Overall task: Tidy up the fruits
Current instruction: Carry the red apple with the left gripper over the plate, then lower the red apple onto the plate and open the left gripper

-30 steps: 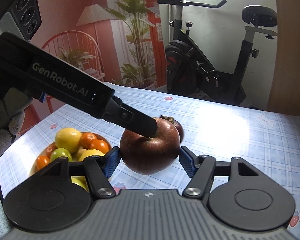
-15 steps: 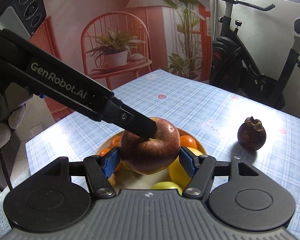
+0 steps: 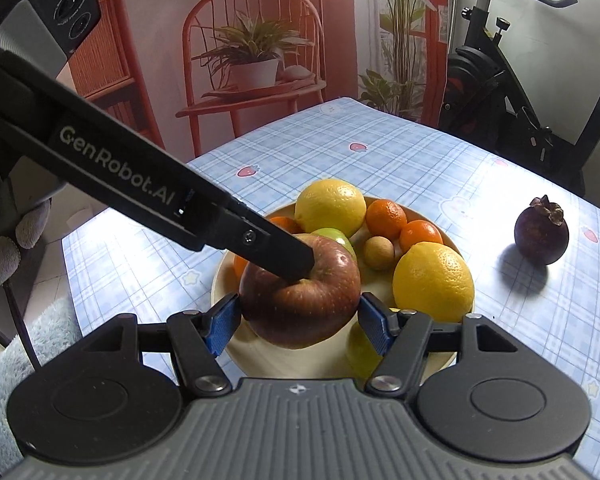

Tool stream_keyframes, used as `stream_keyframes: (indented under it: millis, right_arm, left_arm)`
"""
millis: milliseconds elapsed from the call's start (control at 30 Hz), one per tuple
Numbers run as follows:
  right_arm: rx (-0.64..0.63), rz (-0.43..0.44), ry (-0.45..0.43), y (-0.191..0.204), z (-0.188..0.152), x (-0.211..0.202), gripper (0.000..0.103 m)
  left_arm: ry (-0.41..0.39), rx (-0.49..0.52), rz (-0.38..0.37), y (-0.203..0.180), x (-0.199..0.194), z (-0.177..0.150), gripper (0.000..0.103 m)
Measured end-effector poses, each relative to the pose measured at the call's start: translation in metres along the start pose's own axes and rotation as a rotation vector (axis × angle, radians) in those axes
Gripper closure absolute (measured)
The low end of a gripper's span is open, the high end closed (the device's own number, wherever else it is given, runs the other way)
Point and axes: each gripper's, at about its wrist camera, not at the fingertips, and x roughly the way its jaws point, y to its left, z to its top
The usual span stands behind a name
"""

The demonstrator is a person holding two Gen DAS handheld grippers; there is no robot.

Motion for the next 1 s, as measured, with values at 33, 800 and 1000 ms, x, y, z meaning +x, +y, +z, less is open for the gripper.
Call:
stream_keyframes:
  millis: [33,800,1000]
  right_arm:
    - [-0.012,-0.001,0.000,0.002,0.001,0.001,0.036]
    - [-0.153,0.011,0.106,0.005,0.004,0.022,0.036]
    - [-0.137,0.016,0.106,0.003,0.004,0.022,0.035]
  left_arm:
    - [-0.003,0.002,0.001,0.000,-0.001,-0.001,0.066]
    - [0.033,-0.028,-0.013,0.013,0.011,-0.007,0.066]
    - [0.037,-0.019,0.004,0.012,0.014,-0.009,0.066]
